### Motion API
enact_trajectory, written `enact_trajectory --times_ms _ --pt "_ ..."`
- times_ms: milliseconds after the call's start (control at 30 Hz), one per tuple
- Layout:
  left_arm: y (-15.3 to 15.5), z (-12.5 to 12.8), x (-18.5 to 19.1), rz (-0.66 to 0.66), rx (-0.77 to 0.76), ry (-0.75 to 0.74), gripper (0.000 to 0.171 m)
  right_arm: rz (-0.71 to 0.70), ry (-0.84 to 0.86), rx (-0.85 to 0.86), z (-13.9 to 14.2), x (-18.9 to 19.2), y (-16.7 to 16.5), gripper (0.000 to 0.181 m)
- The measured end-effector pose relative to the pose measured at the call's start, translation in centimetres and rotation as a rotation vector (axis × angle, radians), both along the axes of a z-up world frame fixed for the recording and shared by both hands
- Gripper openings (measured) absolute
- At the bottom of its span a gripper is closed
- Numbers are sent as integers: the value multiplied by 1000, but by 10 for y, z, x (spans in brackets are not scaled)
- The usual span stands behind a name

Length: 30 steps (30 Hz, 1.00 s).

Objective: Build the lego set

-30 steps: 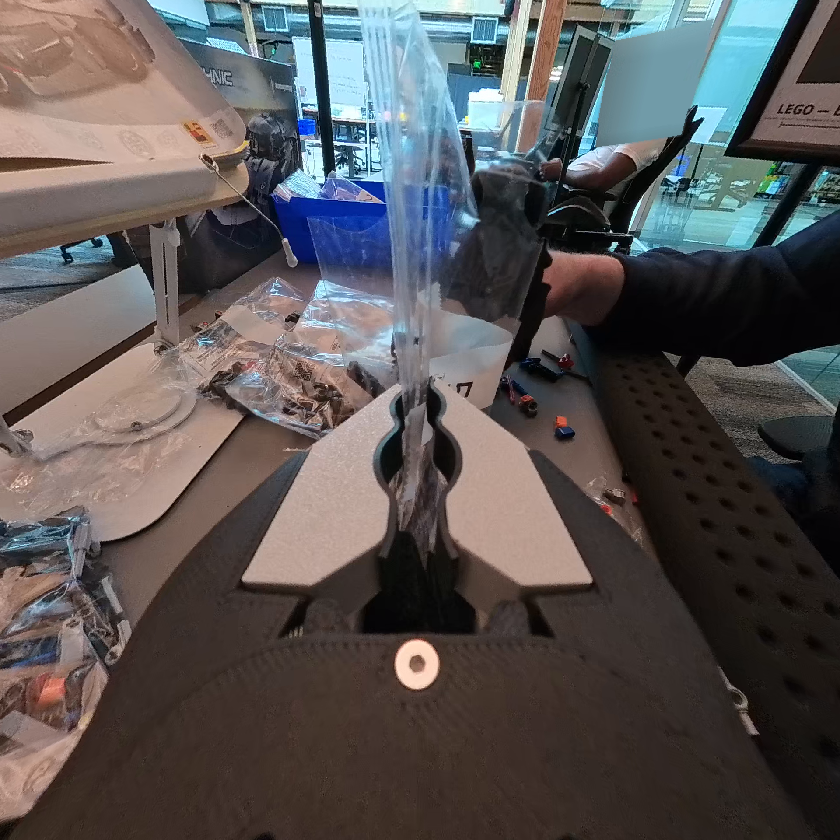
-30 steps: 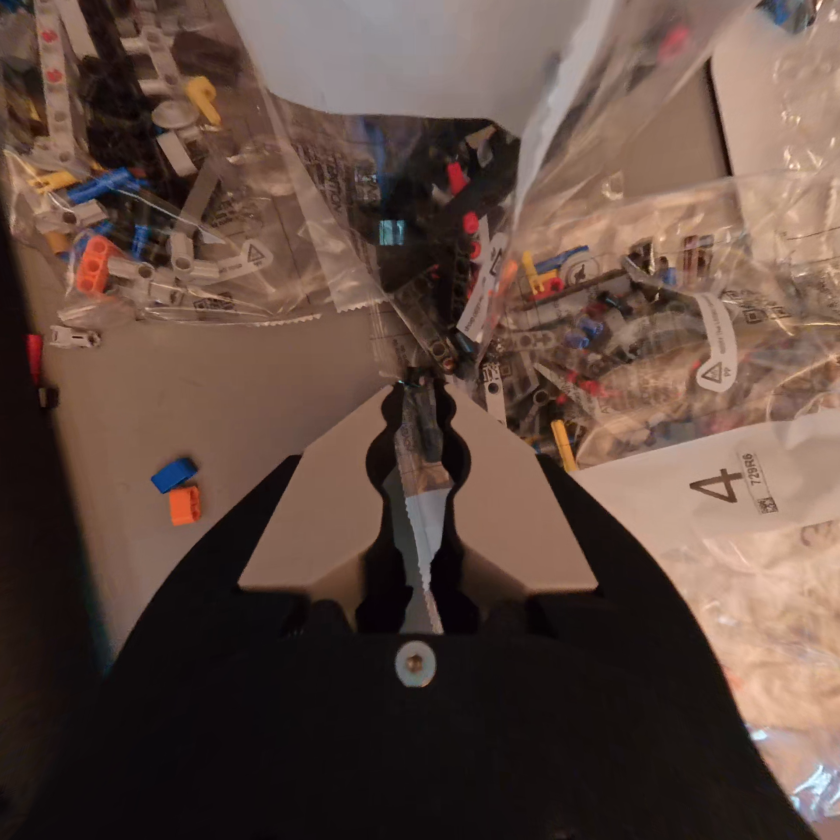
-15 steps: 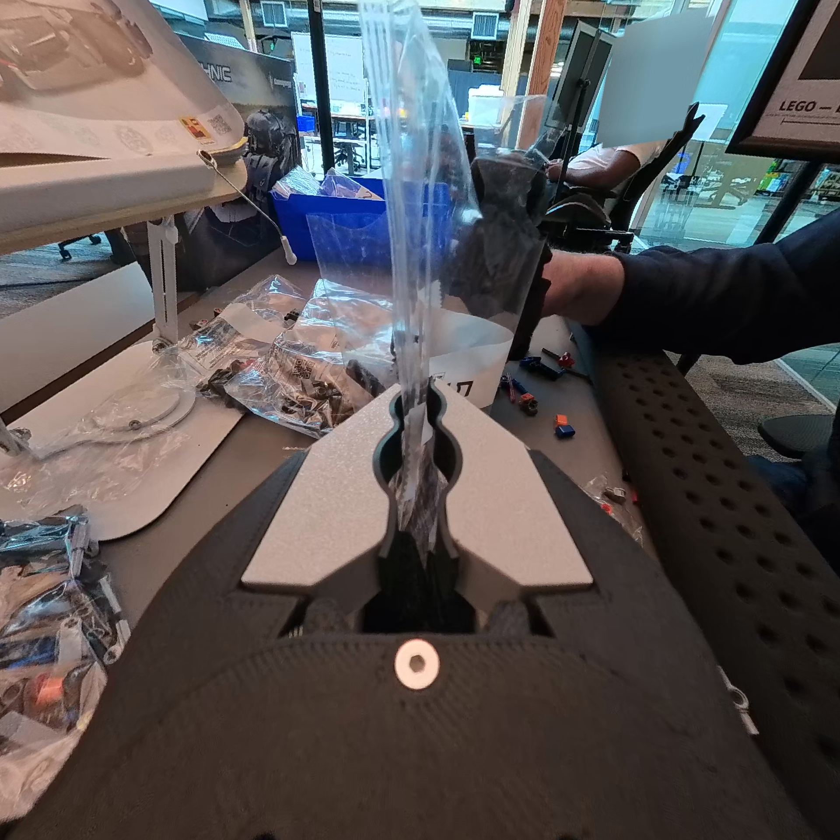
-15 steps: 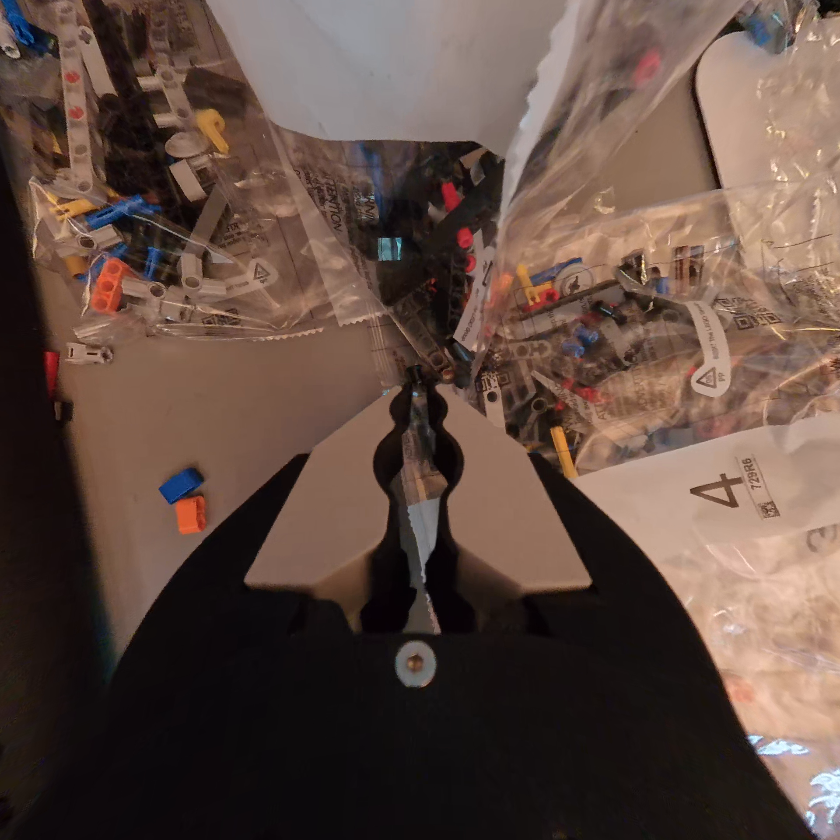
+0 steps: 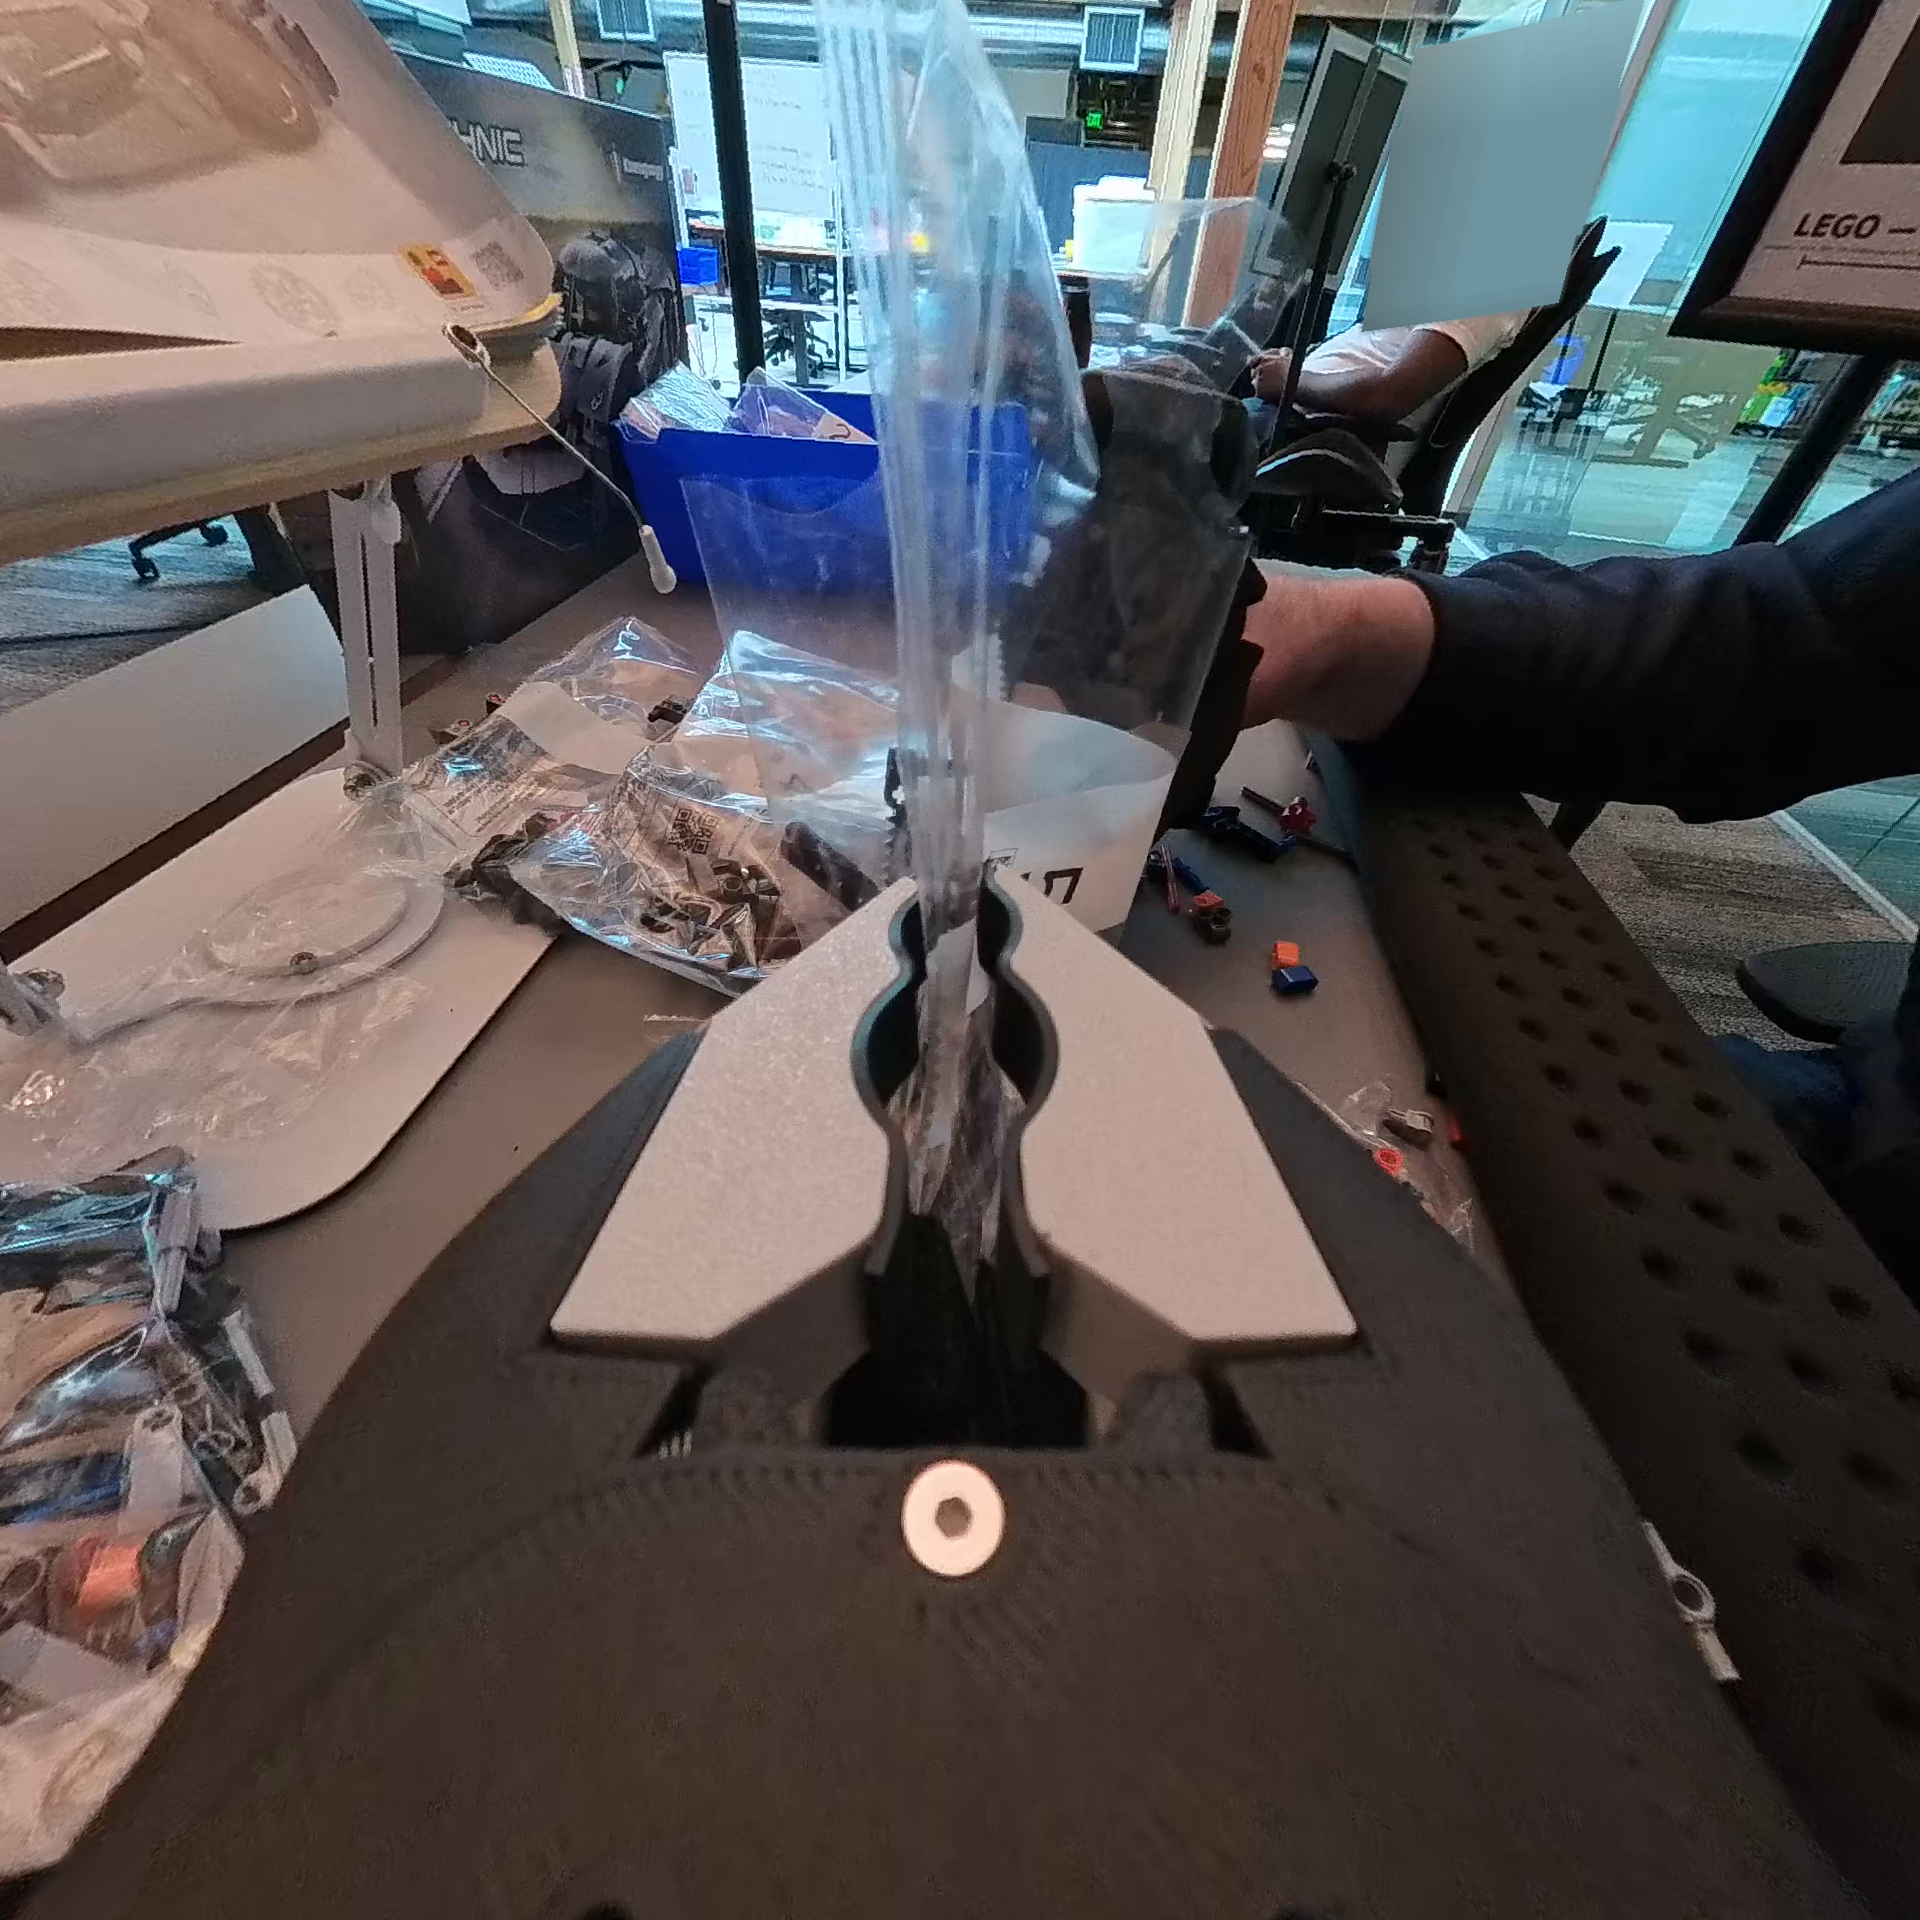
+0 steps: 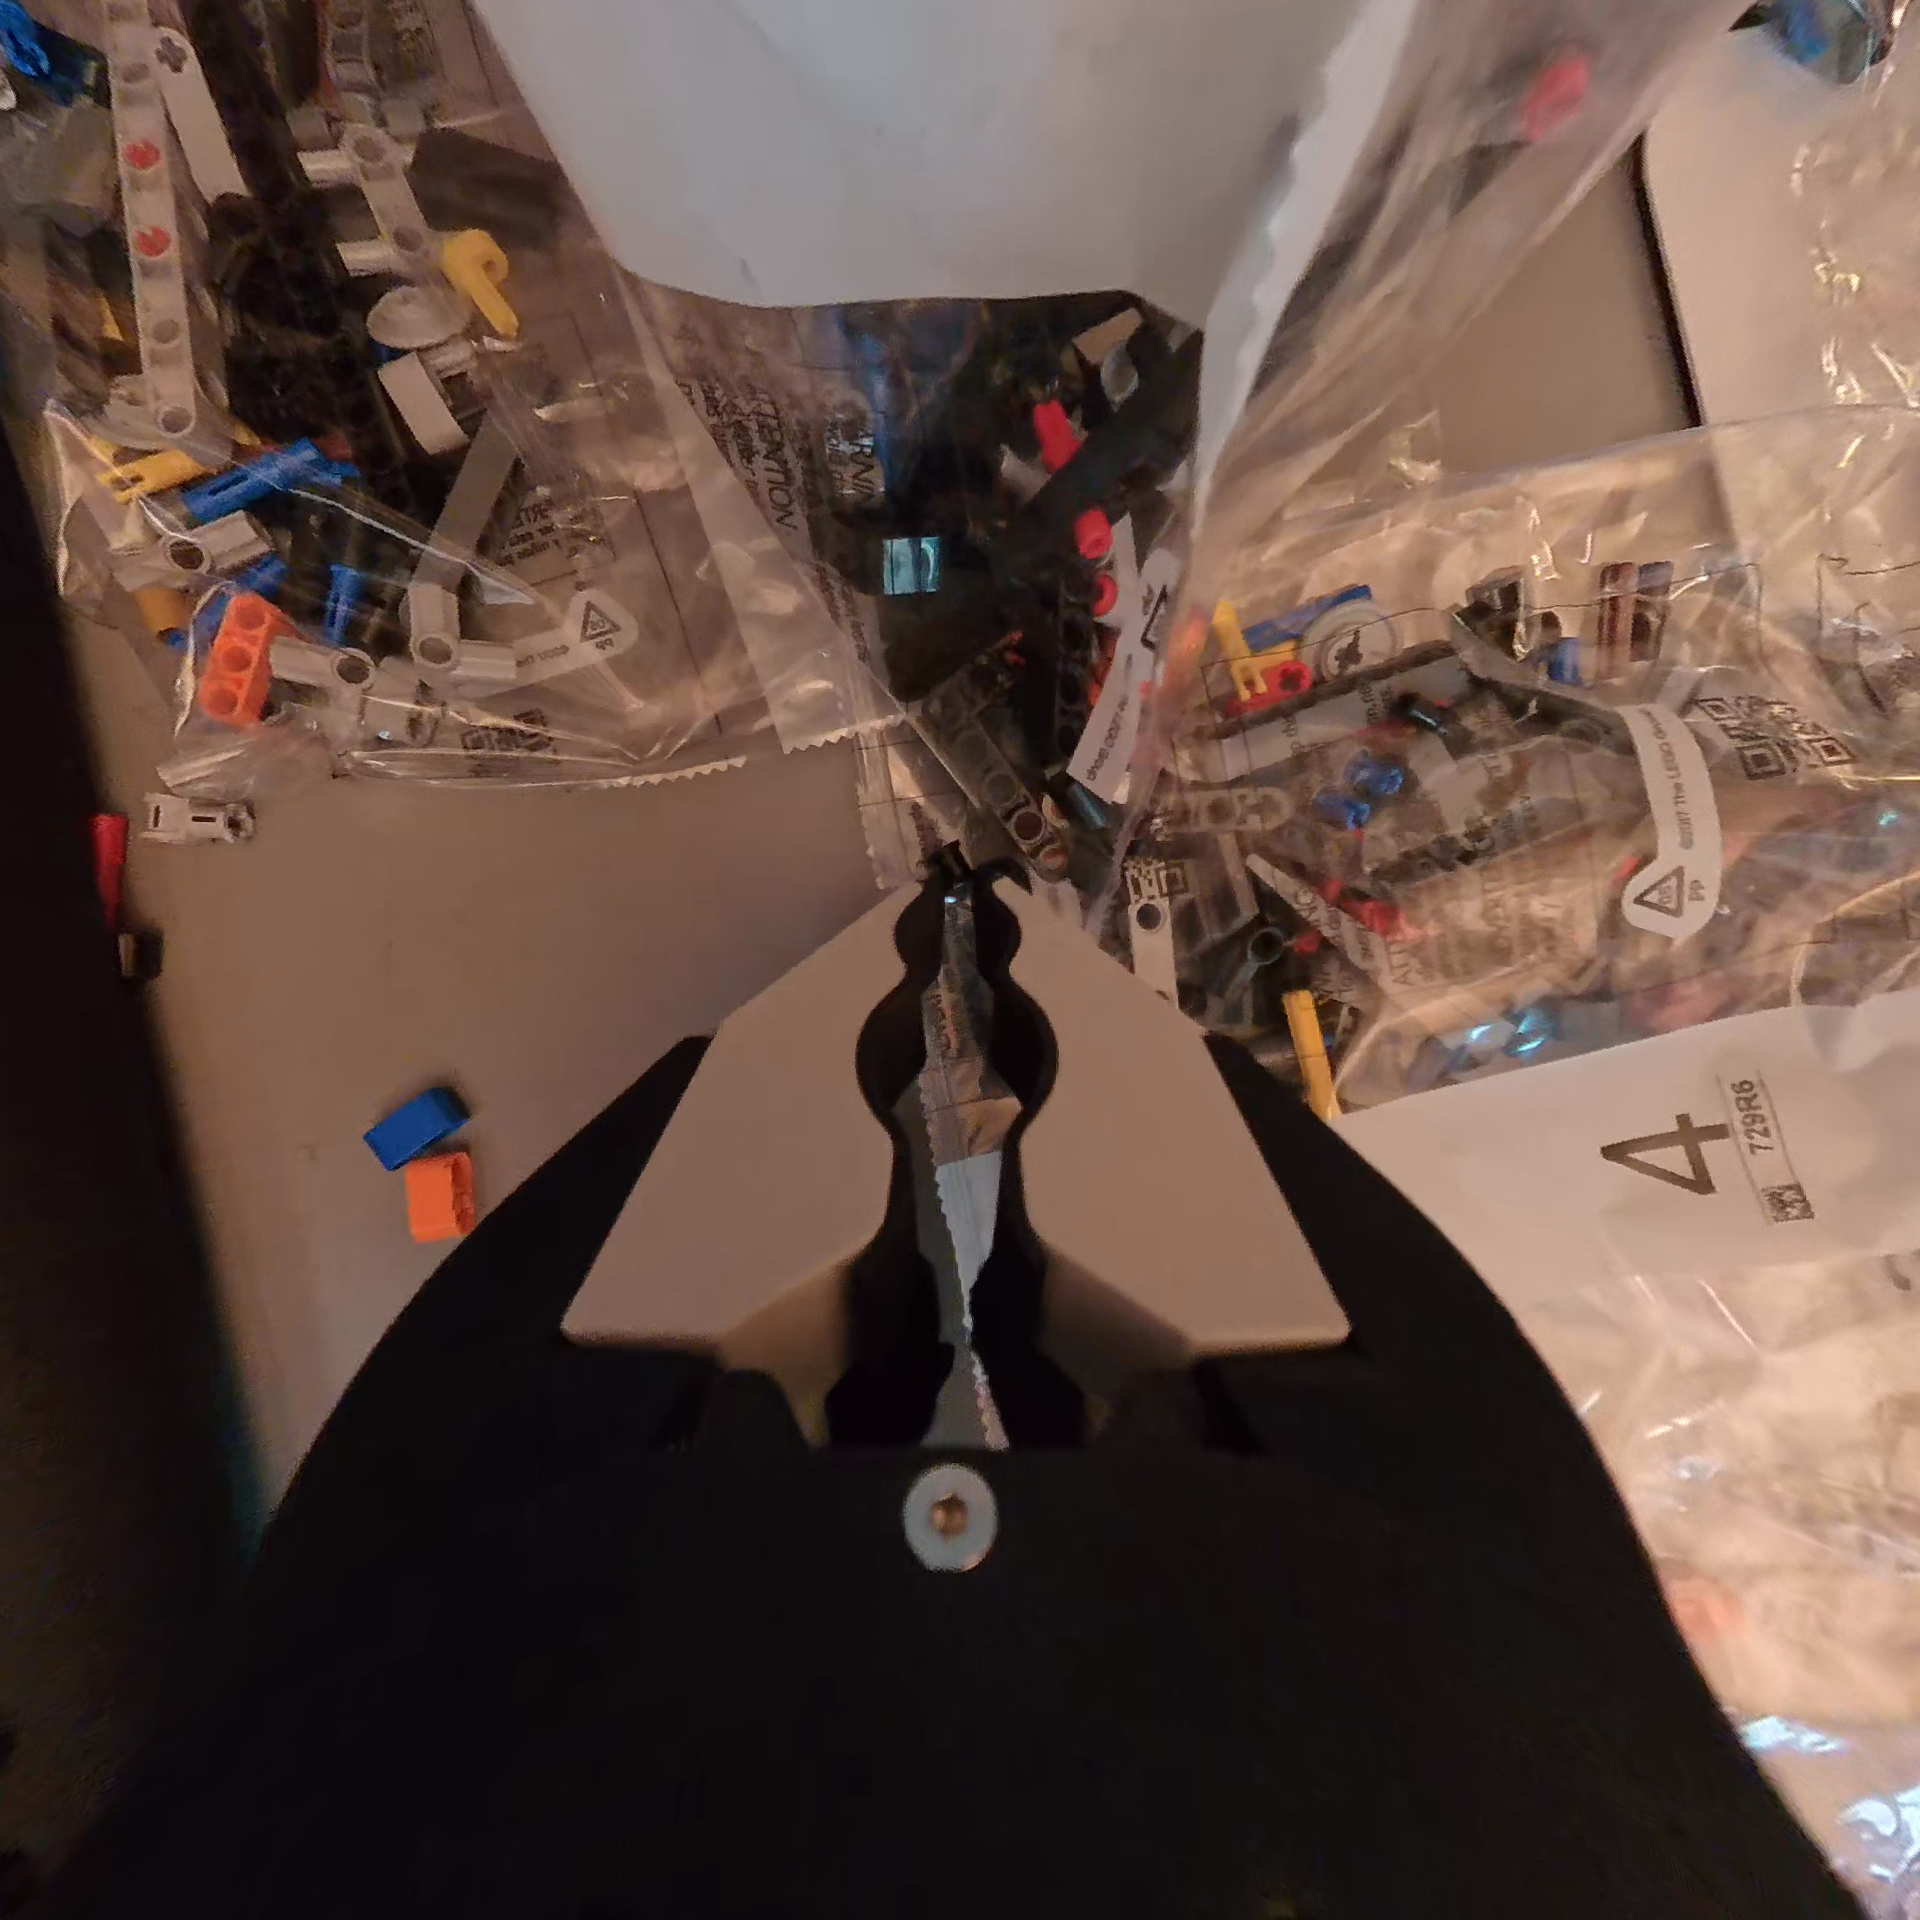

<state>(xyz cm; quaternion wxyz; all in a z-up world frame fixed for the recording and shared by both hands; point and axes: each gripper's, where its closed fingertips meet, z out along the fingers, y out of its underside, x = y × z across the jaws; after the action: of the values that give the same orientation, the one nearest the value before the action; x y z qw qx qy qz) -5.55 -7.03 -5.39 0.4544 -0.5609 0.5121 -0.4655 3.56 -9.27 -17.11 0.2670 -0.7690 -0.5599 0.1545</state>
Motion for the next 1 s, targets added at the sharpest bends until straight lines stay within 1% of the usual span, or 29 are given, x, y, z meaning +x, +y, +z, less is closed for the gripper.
enact_trajectory --times_ms 333,433,500,667,733,833,1000 --pt "0 0 0 2 -1 2 6 -3 52 -17 10 5 -5 3" --pt "0 -1 0 1 -1 3 6 4 67 0 19 7 -7 3" --pt "0 -1 0 -1 -1 3 6 1 110 21 34 6 -7 3" --pt "0 -2 1 -3 -3 7 7 -6 267 99 87 0 -5 2" --pt "0 -3 1 -3 -5 9 6 -3 312 120 104 -3 -4 2" --pt "0 -4 1 -3 -7 12 7 4 334 152 121 -10 -2 2" --pt "1 -5 1 -3 -9 16 6 49 360 198 145 -32 -1 2"
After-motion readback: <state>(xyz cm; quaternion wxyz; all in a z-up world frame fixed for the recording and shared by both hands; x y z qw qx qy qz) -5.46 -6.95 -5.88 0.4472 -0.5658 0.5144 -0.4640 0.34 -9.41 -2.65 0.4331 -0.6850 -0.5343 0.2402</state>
